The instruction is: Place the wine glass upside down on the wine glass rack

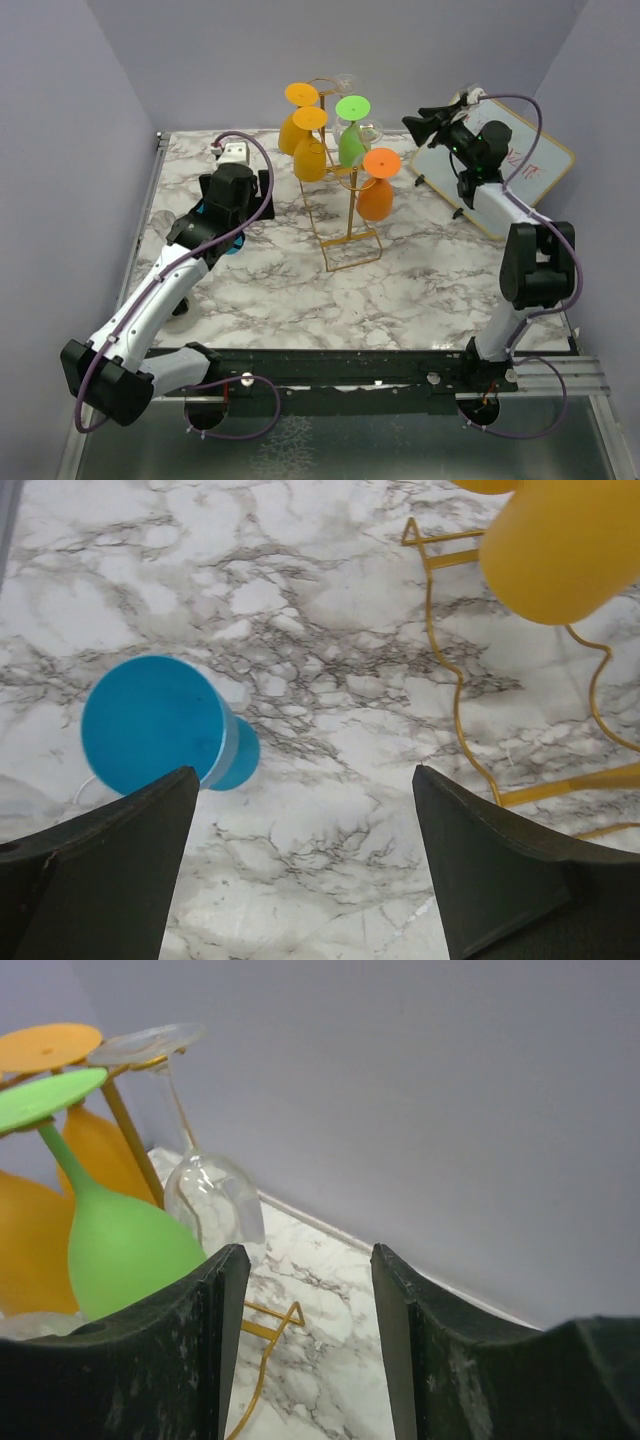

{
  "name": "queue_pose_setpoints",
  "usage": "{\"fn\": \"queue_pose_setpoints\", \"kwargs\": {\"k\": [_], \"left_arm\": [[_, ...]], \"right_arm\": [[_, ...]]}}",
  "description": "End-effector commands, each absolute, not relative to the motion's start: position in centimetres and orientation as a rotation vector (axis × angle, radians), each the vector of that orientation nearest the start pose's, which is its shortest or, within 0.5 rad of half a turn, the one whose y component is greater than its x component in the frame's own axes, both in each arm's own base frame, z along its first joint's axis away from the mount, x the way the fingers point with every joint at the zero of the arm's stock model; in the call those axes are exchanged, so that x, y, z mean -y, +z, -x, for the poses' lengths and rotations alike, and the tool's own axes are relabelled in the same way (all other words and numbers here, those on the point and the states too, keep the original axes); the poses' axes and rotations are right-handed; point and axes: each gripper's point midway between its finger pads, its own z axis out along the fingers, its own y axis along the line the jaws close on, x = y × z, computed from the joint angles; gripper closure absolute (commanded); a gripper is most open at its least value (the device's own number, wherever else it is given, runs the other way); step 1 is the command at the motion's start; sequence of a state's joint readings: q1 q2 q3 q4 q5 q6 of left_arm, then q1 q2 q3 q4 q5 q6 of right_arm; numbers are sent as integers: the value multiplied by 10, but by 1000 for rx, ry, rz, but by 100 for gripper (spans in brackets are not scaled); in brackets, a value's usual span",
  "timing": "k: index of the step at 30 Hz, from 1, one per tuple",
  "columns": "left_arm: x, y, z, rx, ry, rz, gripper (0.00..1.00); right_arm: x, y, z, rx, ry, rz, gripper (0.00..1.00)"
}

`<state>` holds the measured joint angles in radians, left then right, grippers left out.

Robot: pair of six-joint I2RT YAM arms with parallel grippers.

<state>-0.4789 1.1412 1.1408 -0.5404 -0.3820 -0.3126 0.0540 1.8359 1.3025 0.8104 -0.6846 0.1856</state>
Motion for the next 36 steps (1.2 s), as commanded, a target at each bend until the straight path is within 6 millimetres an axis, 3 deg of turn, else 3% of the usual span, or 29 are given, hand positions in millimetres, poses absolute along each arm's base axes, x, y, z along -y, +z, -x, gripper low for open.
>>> {"fn": "queue_pose_setpoints", "kwargs": {"k": [1,2,4,11,15,18,21,27,33,36], "left_arm": [[67,250,-333,-2092,118,186,18],[65,247,-336,-2104,118,194,22],[62,238,-341,-2132,101,204,29],[53,213,-366,-2220,53,239,35],[51,194,-369,-2270,61,269,35],[55,180,-366,-2311,35,260,40],[58,169,-361,-2343,22,246,46],[61,162,-354,-2369,1,204,66],[62,164,-349,-2368,-16,176,100],[74,182,-350,-2331,-107,139,100]], "right_arm": [[-105,339,-517,-1387,584,148,48],[-105,338,-510,-1447,597,129,53],[-106,319,-494,-1590,629,91,61],[-82,267,-432,-1856,617,-273,68],[-96,235,-389,-2087,680,-239,81],[-95,223,-364,-2111,690,-294,81],[-101,217,-340,-2150,727,-231,79],[-106,206,-310,-2181,776,-242,77],[-89,214,-301,-2142,672,-313,75],[-75,226,-301,-2103,584,-350,75]]}}
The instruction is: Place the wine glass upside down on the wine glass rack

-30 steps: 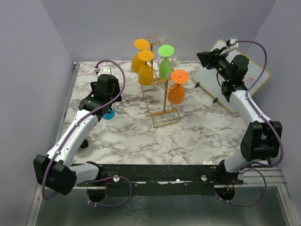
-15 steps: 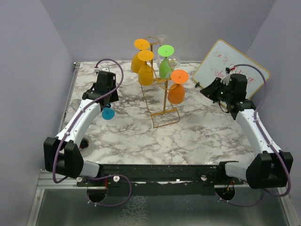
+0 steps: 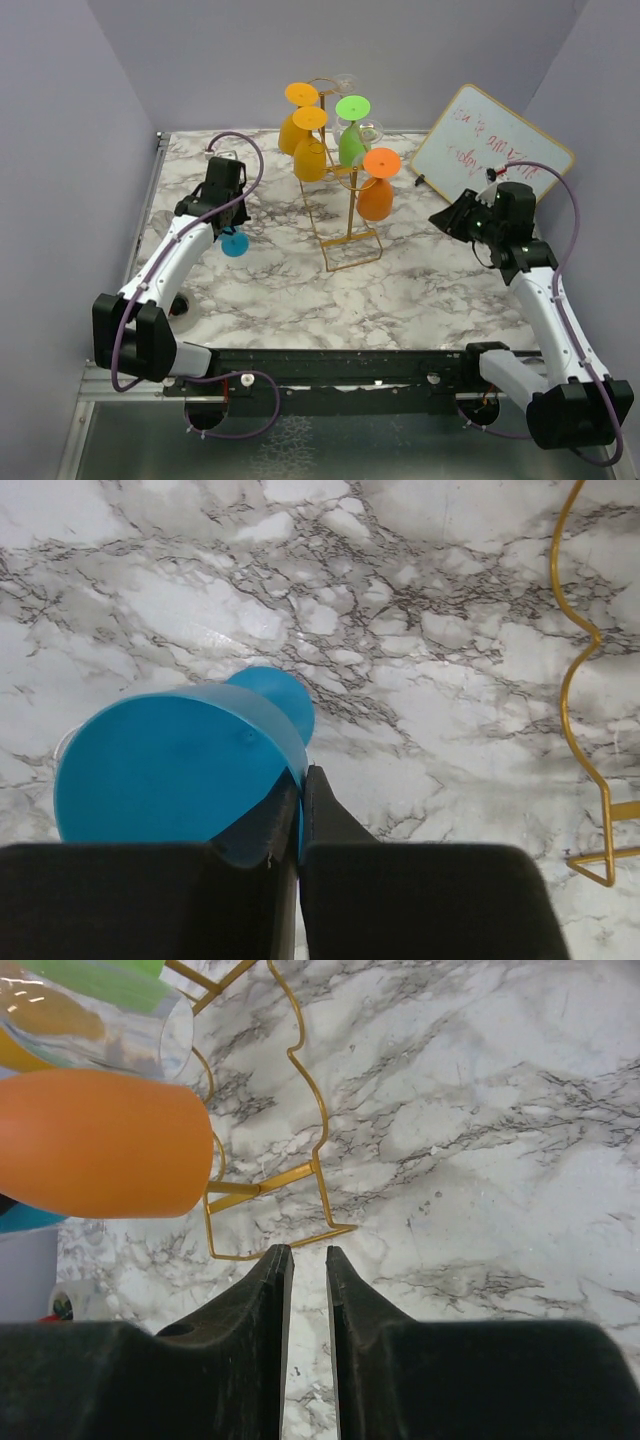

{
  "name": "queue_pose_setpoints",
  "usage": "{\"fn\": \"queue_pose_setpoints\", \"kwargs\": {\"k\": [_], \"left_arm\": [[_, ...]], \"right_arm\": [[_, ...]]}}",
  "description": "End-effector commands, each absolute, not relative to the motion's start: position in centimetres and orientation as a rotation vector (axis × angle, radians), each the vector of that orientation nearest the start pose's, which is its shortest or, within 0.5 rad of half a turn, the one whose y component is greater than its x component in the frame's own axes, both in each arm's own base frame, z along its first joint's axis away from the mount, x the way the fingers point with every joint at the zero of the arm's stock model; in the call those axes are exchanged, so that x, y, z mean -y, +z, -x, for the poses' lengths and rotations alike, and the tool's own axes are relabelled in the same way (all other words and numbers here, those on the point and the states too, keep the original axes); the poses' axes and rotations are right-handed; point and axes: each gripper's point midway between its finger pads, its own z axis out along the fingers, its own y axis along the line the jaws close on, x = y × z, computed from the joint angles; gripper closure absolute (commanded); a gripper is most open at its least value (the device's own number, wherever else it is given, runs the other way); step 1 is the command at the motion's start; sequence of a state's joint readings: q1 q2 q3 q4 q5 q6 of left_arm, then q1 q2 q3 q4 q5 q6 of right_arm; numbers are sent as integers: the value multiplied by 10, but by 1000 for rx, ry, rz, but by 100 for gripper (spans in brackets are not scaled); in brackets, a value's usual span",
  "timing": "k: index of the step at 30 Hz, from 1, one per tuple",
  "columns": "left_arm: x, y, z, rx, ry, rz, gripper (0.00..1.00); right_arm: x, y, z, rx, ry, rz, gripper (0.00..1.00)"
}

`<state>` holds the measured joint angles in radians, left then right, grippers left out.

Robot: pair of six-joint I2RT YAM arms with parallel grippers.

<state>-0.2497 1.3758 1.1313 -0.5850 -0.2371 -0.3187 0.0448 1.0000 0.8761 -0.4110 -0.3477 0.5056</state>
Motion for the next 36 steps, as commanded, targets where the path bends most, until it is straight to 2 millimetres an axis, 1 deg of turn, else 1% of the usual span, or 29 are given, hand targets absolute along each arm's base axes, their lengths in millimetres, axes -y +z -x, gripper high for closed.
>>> {"fn": "queue_pose_setpoints", "kwargs": {"k": [1,3,5,7,9,12,14,16,18,20,23,27,30,33,36], "left_arm": [[78,192,-351,-2308,-140,132,100],[86,215,-352,-2251,-206,124,100],[91,239,-352,-2188,-262,128,100],[95,262,-348,-2127,-311,125,100],[98,288,-343,-2048,-365,129,100],[98,321,-331,-1942,-419,143,100],[95,341,-323,-1873,-438,163,100],[94,360,-313,-1804,-472,178,100],[94,377,-305,-1743,-509,188,100],[94,391,-298,-1691,-539,197,100],[97,408,-291,-1646,-577,181,100],[97,423,-282,-1605,-604,177,100],[97,434,-277,-1569,-620,175,100],[96,446,-272,-1530,-634,176,100],[93,458,-266,-1479,-647,182,100]], "right_arm": [[-73,231,-302,-2089,570,-351,75],[-73,241,-302,-2070,566,-339,72],[-78,252,-299,-2057,593,-285,66],[-83,266,-297,-2014,626,-256,65],[-88,286,-295,-1954,668,-227,63],[-96,316,-291,-1886,728,-184,60],[-103,334,-288,-1834,768,-126,60],[-109,349,-284,-1778,800,-83,58],[-115,359,-281,-1736,845,-56,57],[-124,367,-276,-1706,913,-35,57],[-136,384,-270,-1651,995,6,55],[-138,401,-269,-1622,964,24,55],[-146,405,-271,-1618,973,45,55],[-168,410,-275,-1624,988,93,53],[-210,421,-277,-1625,972,199,52]]}}
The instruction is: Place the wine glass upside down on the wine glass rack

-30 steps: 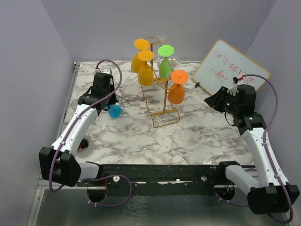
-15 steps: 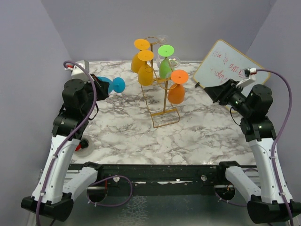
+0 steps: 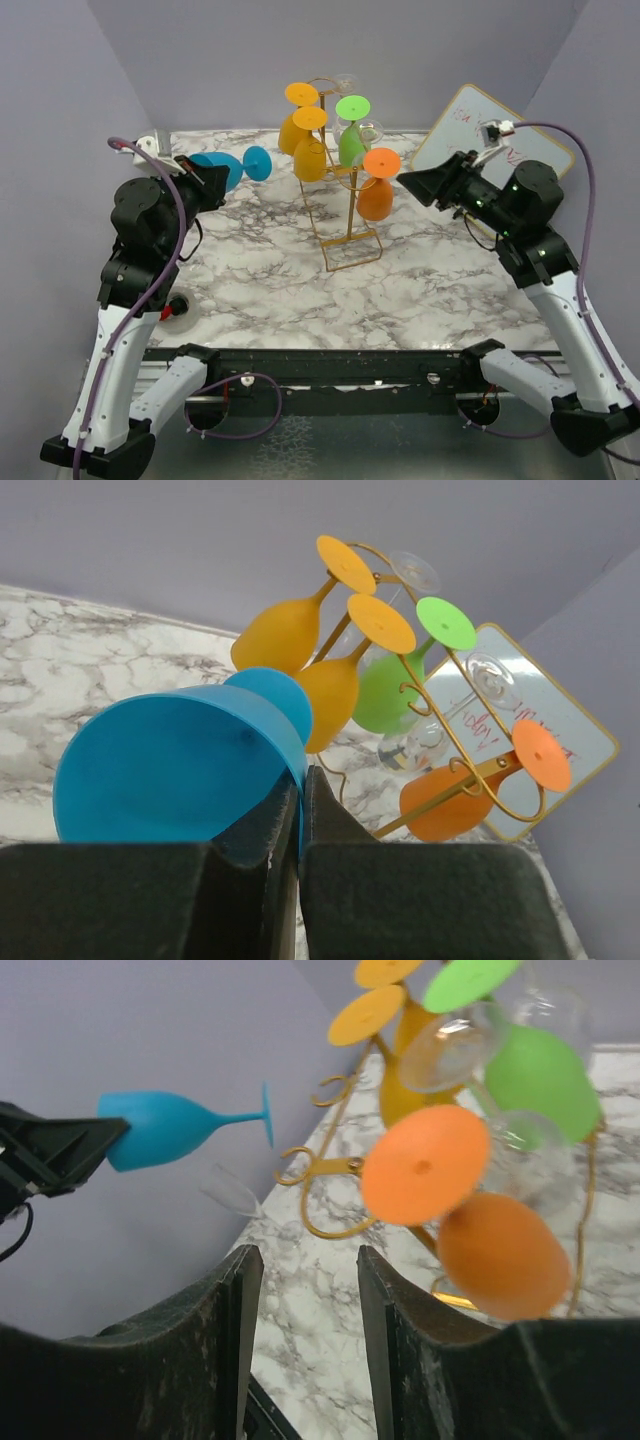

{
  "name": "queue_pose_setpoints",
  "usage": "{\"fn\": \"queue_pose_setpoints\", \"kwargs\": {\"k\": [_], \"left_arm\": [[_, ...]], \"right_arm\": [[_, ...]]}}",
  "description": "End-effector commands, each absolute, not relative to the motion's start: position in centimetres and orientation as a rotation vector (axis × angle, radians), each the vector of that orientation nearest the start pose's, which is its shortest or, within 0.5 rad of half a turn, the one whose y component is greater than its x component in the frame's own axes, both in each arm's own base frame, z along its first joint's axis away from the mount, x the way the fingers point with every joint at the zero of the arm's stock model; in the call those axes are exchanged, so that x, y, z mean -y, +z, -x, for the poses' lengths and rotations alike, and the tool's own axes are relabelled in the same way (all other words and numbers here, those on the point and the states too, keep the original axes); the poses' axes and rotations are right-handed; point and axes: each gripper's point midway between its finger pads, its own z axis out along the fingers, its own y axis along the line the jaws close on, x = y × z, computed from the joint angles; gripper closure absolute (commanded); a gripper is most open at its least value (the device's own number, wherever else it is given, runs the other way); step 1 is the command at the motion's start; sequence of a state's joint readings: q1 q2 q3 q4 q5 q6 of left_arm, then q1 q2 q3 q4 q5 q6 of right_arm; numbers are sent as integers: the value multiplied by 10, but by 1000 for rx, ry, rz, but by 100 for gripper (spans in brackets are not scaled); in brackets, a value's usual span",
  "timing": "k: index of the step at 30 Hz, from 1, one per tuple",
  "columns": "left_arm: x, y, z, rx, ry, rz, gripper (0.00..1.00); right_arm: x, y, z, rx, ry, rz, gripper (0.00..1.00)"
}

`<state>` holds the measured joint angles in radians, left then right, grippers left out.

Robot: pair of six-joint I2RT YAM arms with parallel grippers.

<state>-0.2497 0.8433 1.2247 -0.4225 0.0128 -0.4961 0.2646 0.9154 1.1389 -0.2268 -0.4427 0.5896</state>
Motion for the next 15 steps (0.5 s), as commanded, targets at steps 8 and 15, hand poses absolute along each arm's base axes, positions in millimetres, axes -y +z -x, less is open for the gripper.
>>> {"fn": "queue_pose_setpoints", "kwargs": {"k": [8,15], "left_arm": [[100,498,-253,-1279,-784,178,100],[90,531,-231,-1093,-864,231,100]], "right_arm": [[-300,461,-280,-1548,1058,307,48],[-351,487,-280,-1465,1153,107,47]]}}
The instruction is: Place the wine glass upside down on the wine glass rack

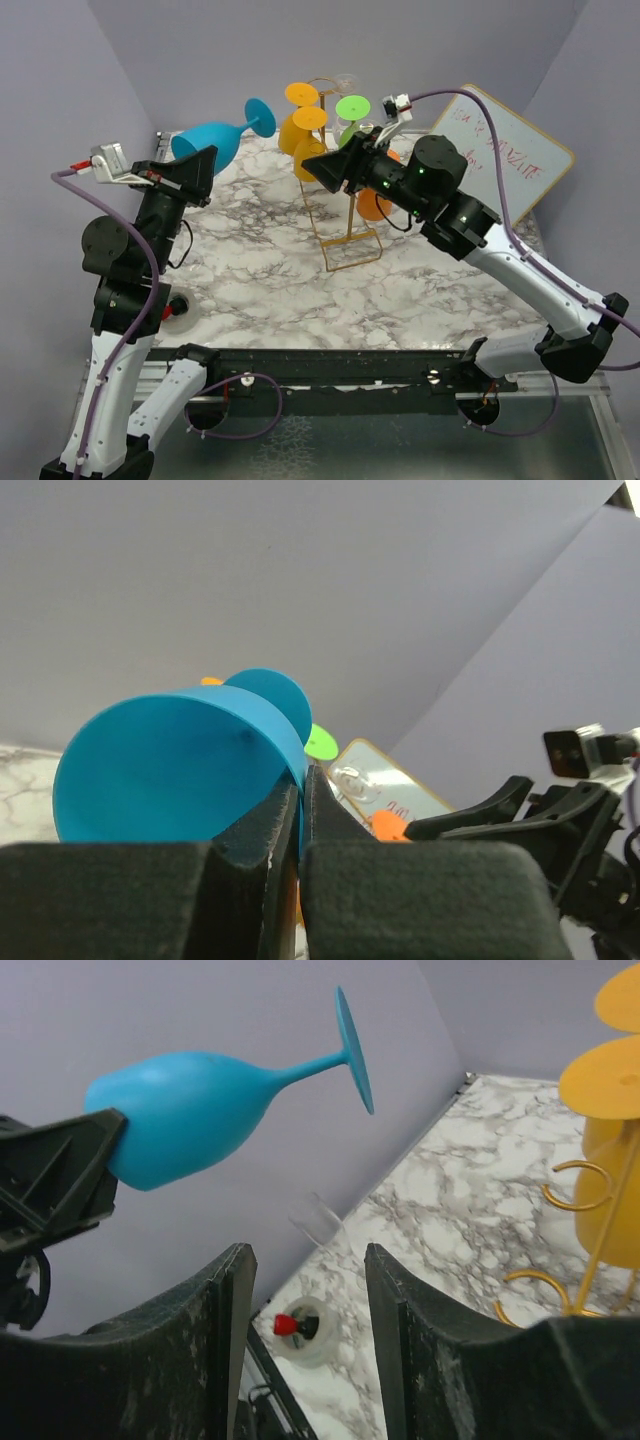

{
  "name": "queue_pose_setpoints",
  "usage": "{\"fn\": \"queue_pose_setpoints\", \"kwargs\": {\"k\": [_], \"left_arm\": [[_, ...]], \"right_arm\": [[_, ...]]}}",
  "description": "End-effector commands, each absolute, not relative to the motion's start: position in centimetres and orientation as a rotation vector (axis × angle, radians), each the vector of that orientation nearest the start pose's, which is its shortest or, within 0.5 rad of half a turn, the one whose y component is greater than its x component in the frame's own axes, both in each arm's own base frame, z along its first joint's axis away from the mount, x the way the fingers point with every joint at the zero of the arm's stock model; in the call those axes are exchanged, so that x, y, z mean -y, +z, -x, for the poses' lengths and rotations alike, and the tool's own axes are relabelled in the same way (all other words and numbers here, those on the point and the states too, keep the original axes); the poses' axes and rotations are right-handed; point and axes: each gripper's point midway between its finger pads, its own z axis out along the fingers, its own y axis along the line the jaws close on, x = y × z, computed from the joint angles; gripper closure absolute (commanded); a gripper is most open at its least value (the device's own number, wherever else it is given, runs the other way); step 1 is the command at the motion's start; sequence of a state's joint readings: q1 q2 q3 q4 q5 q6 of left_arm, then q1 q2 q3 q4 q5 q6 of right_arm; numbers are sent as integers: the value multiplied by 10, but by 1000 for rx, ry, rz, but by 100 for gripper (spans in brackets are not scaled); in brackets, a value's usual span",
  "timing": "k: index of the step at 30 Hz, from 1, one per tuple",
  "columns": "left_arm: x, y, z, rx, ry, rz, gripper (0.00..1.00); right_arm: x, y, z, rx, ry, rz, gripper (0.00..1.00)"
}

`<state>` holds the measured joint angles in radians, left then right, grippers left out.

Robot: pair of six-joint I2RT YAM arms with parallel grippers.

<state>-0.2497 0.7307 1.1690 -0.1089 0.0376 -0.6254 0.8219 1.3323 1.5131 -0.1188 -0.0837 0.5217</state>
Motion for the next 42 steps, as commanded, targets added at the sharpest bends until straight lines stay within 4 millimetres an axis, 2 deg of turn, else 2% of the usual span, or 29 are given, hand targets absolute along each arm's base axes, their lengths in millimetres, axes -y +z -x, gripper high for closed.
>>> {"fn": "queue_pose_setpoints", "kwargs": {"k": [1,7,12,14,18,28,35,42], "left_arm": [[89,533,-226,-1069,-878,231,100],[98,542,-209,-1011,-976,189,100],[109,548,-194,-962,-1072,123,100],[112,547,-193,-959,-1091,115,100],[115,543,-194,-971,-1099,101,100],[117,536,-188,-973,-1110,82,100],[116,534,-184,-957,-1097,69,100],[117,531,-184,-963,-1097,64,100]], "right_arm": [[-356,491,-277,-1443,1175,75,47],[-384,511,-269,-1348,1282,-66,42],[-403,513,-271,-1345,1435,-166,41],[-409,514,-271,-1337,1489,-194,41],[-418,530,-265,-1276,1564,-179,41],[-418,542,-264,-1191,1667,-255,42],[-417,539,-279,-1211,1685,-396,47],[-417,536,-292,-1250,1607,-448,52]]}}
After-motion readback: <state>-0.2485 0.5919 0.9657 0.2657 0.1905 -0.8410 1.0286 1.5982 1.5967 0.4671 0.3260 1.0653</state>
